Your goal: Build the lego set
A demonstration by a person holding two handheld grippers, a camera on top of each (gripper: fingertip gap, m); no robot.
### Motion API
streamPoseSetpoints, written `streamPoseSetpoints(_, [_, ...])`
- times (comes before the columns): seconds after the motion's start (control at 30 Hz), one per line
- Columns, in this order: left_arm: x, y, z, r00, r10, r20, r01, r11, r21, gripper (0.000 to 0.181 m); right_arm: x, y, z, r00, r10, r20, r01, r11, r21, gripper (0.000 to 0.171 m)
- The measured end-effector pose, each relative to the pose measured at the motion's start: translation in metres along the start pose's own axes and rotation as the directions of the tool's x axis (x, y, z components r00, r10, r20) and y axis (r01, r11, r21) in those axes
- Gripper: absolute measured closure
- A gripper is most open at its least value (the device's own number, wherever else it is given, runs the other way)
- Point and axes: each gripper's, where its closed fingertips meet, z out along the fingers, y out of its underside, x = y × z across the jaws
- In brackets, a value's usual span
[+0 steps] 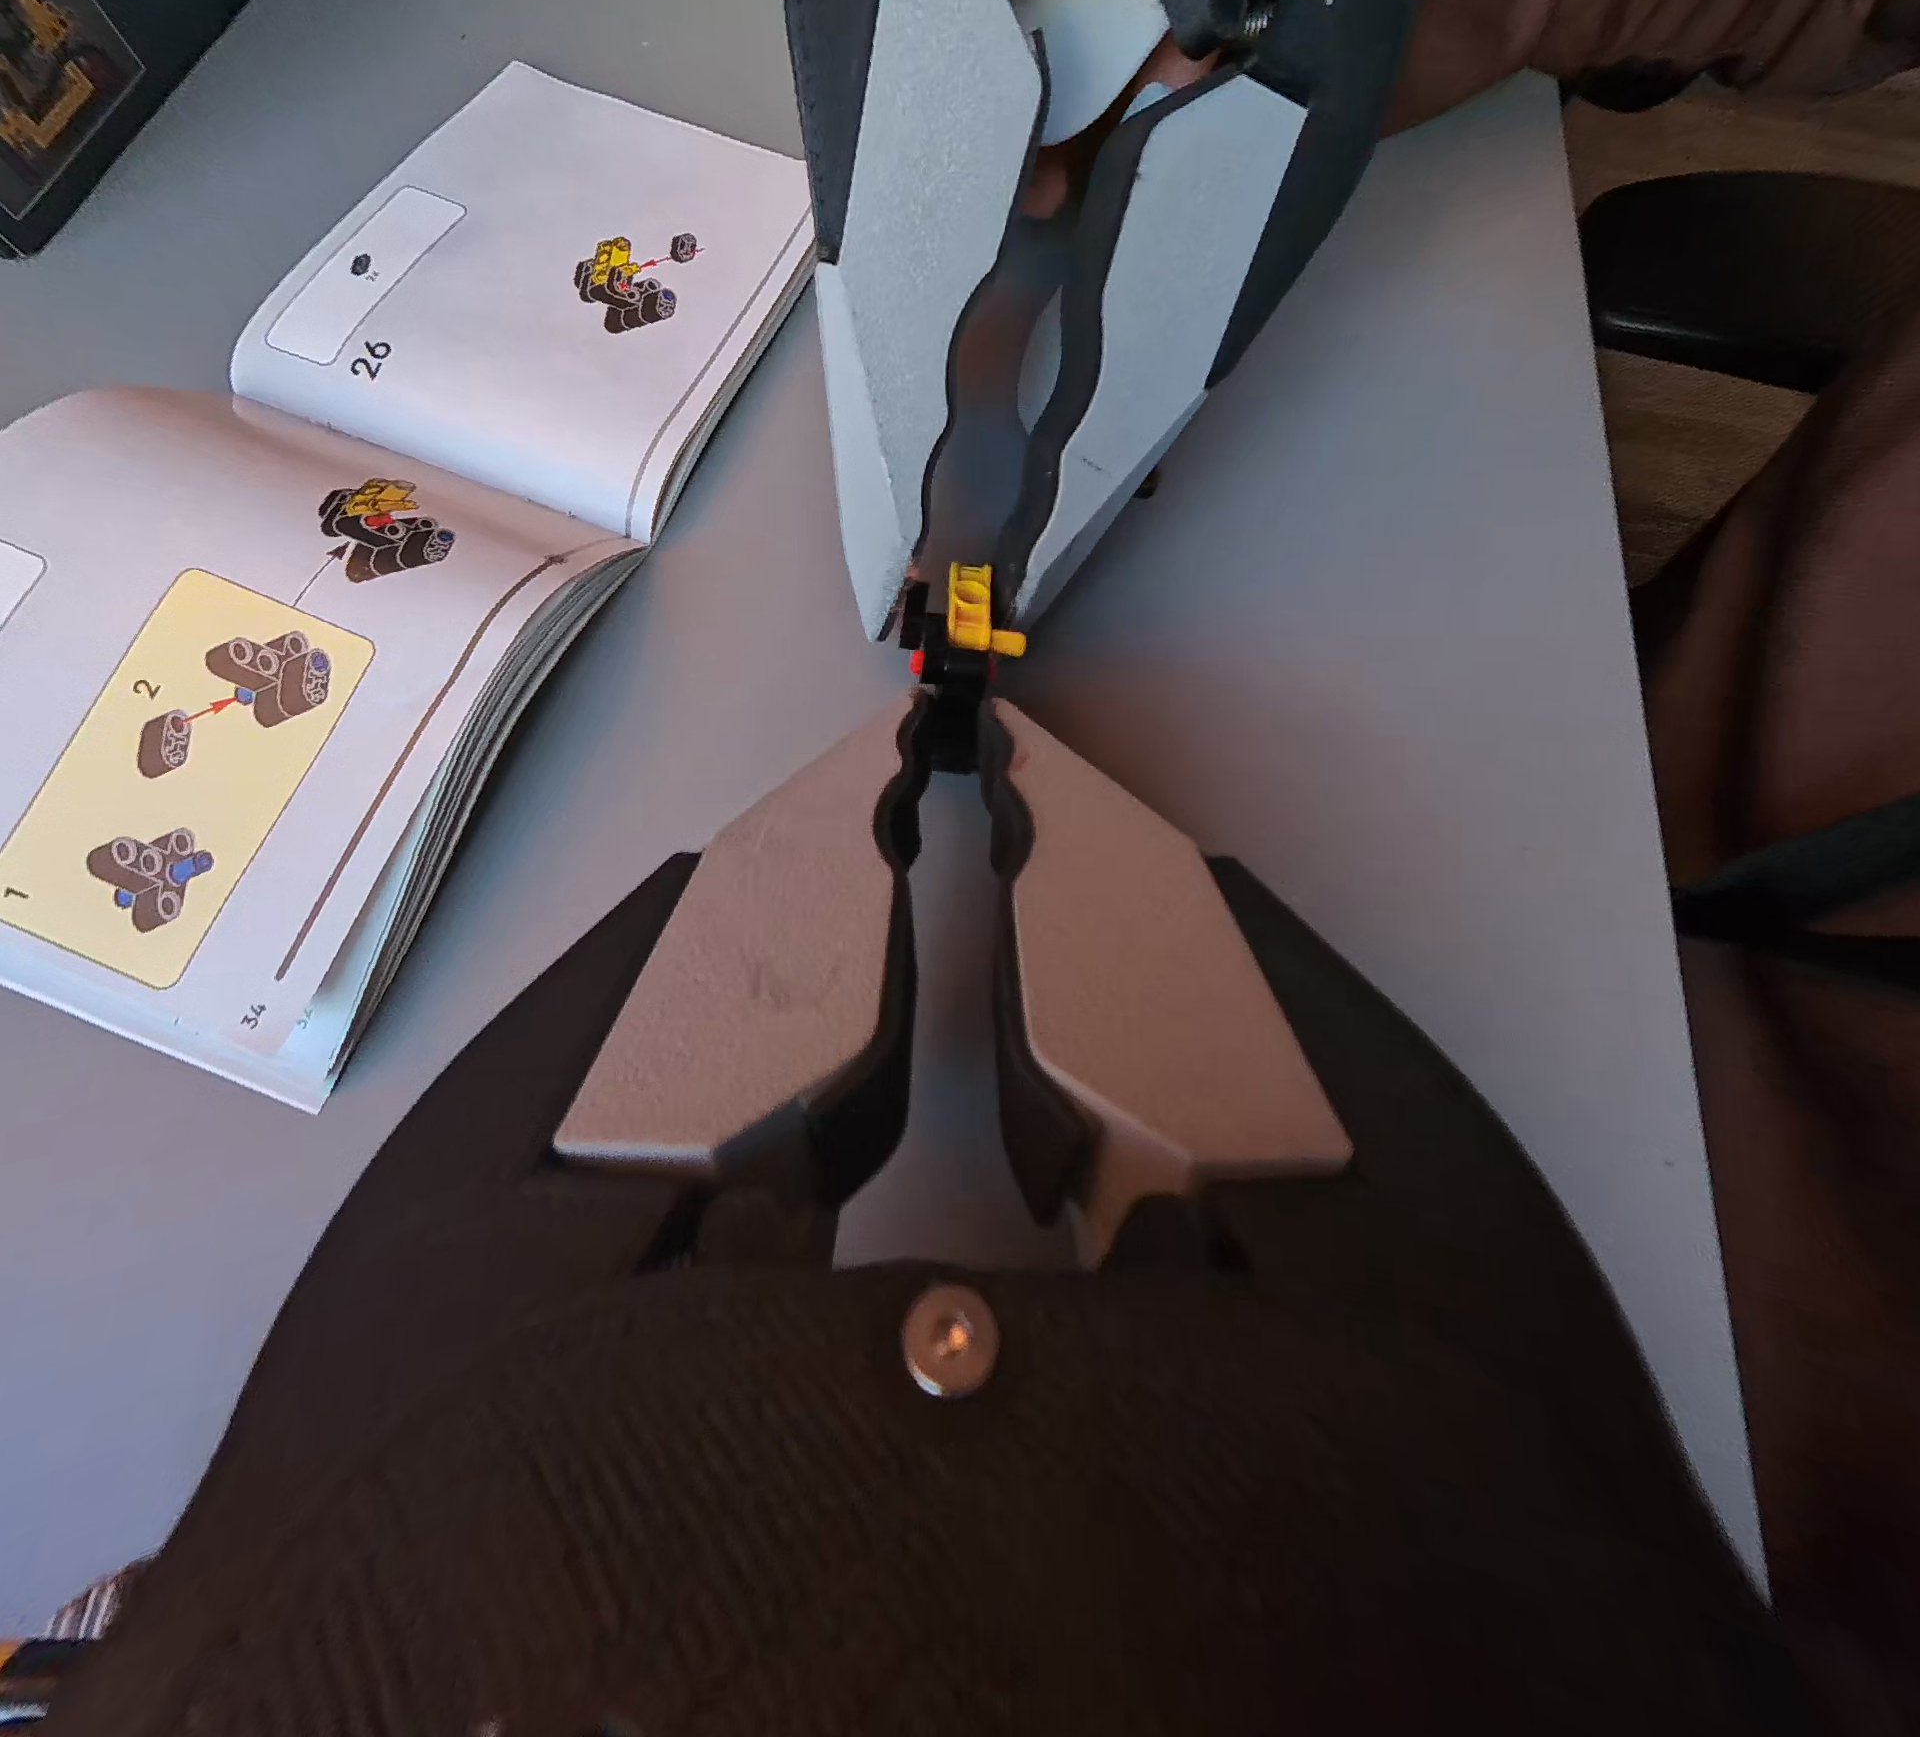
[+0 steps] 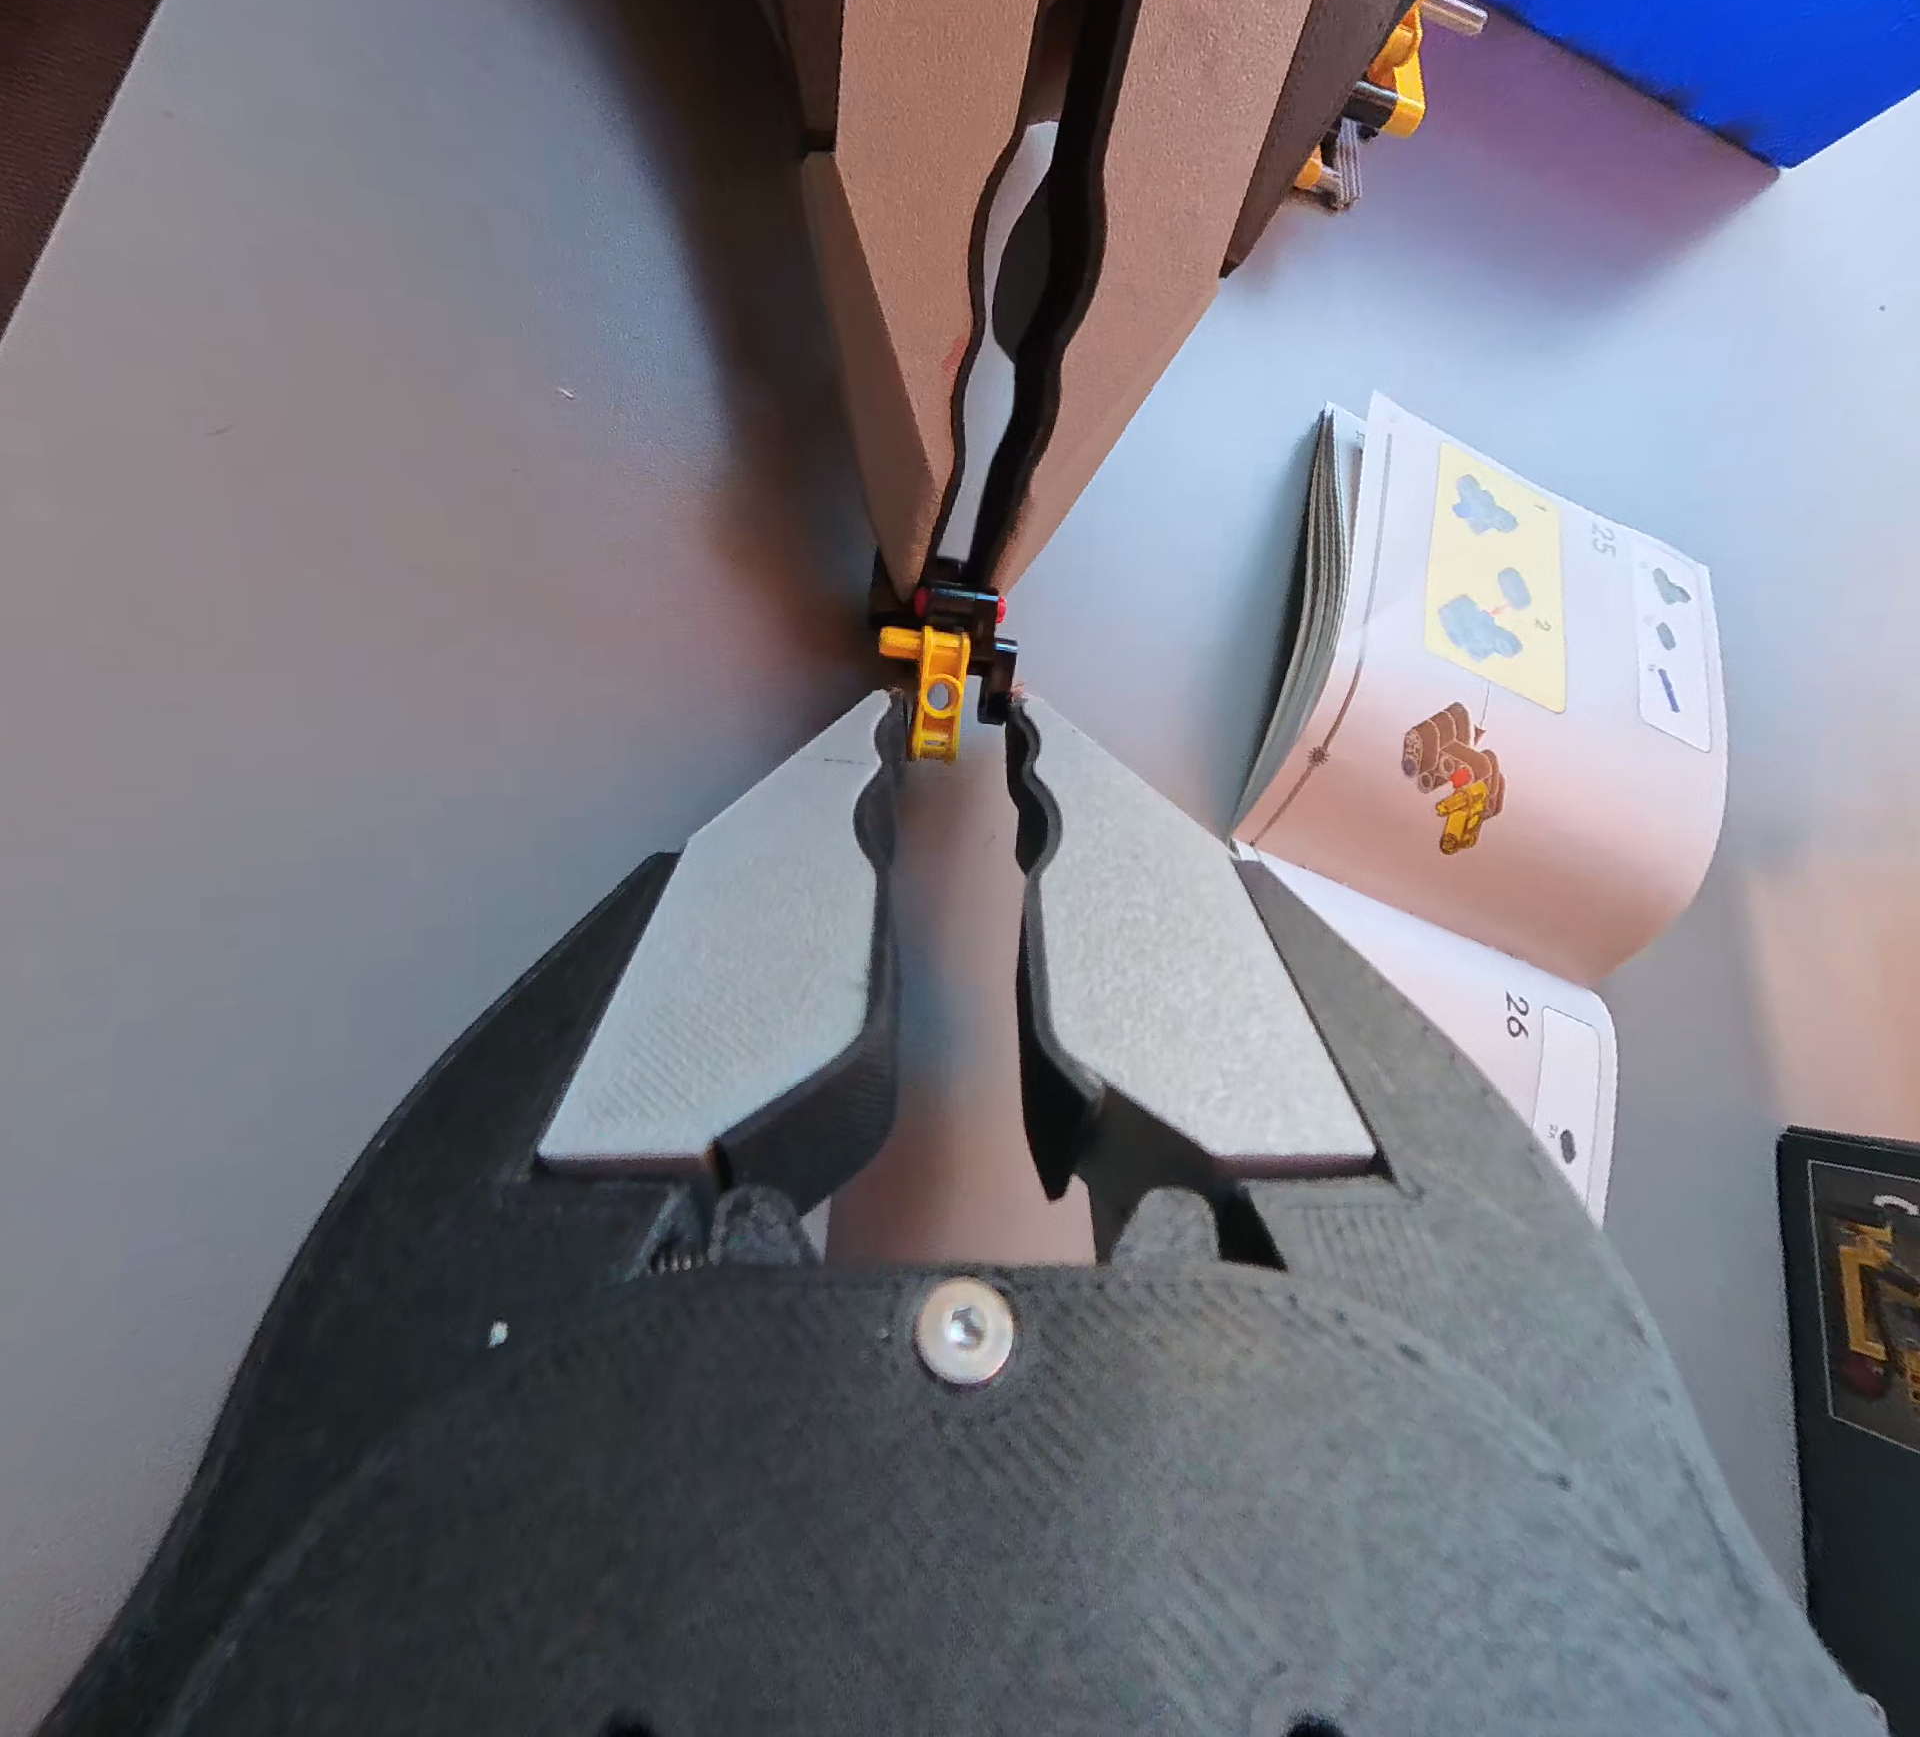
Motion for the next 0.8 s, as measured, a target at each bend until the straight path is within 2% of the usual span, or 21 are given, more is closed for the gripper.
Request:
streamPoseSetpoints(0.03, [-0.001, 0.000, 0.000, 1.000, 0.004, 0.011, -0.004, 1.000, 0.001, 0.173, -0.001, 0.000, 0.000, 1.000, 0.002, 0.005, -0.002, 1.000, 0.002, 0.155])
streamPoseSetpoints(0.37, [0.004, -0.006, -0.004, 0.997, 0.069, 0.020, -0.070, 0.997, 0.045, 0.171, -0.003, -0.001, 0.000, 1.000, 0.004, 0.019, -0.004, 1.000, 0.009, 0.156])
streamPoseSetpoints(0.5, [0.005, -0.004, -0.002, 0.997, 0.079, 0.021, -0.079, 0.997, 0.025, 0.164, -0.004, -0.001, 0.000, 1.000, 0.001, 0.024, -0.001, 1.000, 0.012, 0.156])
streamPoseSetpoints(0.63, [0.008, -0.005, -0.003, 0.995, 0.098, 0.017, -0.099, 0.994, 0.035, 0.166, -0.005, -0.002, 0.000, 1.000, -0.001, 0.029, 0.000, 1.000, 0.014, 0.156])
streamPoseSetpoints(0.8, [0.013, -0.010, -0.005, 0.990, 0.141, 0.016, -0.142, 0.987, 0.072, 0.177, -0.008, -0.003, 0.000, 0.999, -0.008, 0.040, 0.007, 1.000, 0.016, 0.157])
